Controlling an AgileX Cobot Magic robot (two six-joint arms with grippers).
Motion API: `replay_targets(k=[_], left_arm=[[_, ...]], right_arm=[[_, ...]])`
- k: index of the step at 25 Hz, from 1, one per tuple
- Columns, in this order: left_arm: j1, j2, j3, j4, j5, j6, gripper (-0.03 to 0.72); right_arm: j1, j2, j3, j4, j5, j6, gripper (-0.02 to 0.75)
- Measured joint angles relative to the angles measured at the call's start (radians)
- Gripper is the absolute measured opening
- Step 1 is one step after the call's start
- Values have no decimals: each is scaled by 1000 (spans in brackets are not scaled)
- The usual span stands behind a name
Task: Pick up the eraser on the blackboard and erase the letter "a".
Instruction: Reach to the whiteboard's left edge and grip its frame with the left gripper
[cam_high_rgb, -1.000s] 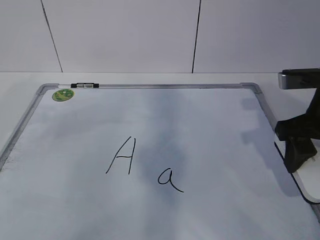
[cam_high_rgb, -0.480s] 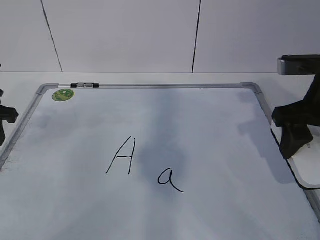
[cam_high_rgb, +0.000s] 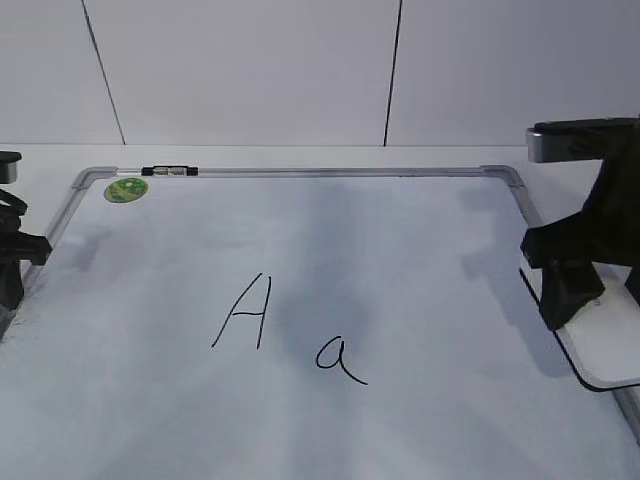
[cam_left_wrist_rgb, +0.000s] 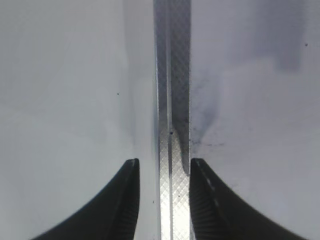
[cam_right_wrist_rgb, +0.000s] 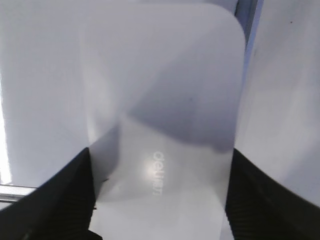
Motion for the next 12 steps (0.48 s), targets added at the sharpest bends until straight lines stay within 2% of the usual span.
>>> replay_targets(k=[12], left_arm=[[0,33,-4,0,-7,0,253]], right_arm=[[5,2,0,-6,0,0,562]])
